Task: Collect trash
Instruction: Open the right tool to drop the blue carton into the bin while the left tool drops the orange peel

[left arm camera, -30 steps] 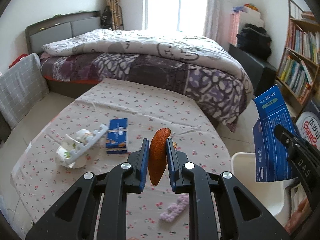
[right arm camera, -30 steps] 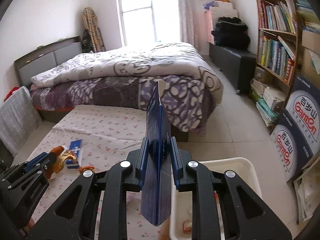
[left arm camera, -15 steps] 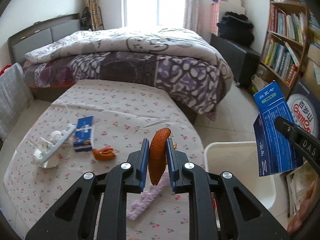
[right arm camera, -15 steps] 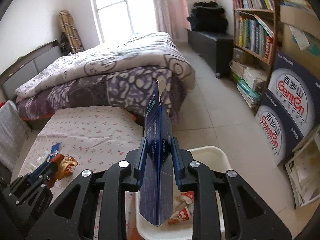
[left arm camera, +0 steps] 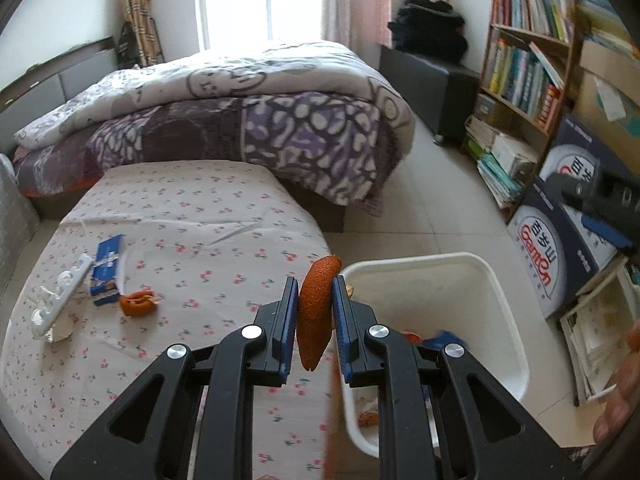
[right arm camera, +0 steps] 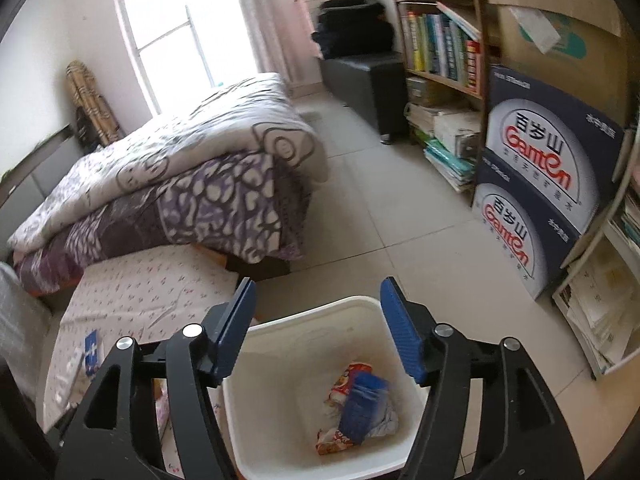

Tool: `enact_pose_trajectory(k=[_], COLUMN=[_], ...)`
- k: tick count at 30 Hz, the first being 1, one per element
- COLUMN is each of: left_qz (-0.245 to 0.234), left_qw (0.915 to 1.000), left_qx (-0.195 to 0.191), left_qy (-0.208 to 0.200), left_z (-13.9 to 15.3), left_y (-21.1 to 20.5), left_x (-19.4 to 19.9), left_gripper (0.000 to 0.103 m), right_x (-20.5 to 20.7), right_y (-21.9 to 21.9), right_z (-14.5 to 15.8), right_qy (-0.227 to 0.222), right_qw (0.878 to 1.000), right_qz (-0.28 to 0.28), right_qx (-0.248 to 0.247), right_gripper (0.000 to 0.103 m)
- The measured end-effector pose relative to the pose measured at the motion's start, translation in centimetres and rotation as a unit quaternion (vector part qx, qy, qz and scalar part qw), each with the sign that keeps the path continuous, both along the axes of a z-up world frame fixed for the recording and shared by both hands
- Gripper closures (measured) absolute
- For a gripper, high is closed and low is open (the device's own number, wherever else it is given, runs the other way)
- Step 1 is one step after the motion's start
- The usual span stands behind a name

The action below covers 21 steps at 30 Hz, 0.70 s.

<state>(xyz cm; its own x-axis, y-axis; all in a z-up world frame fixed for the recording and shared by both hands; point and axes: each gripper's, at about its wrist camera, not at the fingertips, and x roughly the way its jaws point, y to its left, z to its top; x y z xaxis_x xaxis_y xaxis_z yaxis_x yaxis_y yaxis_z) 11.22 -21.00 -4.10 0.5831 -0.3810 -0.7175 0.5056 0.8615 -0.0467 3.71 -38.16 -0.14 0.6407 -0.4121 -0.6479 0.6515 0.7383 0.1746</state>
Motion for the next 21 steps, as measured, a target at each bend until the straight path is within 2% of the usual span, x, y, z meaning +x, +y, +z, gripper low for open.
enact_pose_trajectory(k=[4, 8, 11, 18, 20, 21], left_qz=[-0.016, -0.034, -0.047, -0.068, -0.074, -0.076], left_qw=[0.9998, 0.9993, 0.9985, 0.9959, 0.9946, 0.994], left_qx=[0.0, -0.005, -0.01, -0.033, -0.039, -0.043], left_qy=[0.01, 0.017, 0.027, 0.051, 0.062, 0.066], left_z=[-0.3, -0.4, -0.5, -0.9, -1.0, -1.0], left_y=[-1.7, -3.1, -4.1, -5.2, -5.3, -5.3], left_x=[-0.7, -1.4, -1.8, -2.1, -2.1, -2.1], left_gripper=[0.085, 0.085, 0.085, 0.083, 0.065, 0.051], right_x=[-0.8, -1.6, -2.2, -3.2, -3.2, -3.2], right_y=[-1.2, -2.4, -3.4, -4.9, -4.9, -4.9], right_z=[0.1, 0.2, 0.3, 0.3, 0.4, 0.4], right_qy=[-0.003, -0.011, -0.017, -0.03, -0.03, -0.03], right_qw=[1.0, 0.999, 0.997, 0.995, 0.995, 0.995], right_qz=[-0.02, -0.046, -0.068, -0.095, -0.096, -0.097], right_qx=[0.002, 0.006, 0.011, 0.029, 0.025, 0.023], right_gripper=[0.032, 0.02, 0.014, 0.008, 0.007, 0.007])
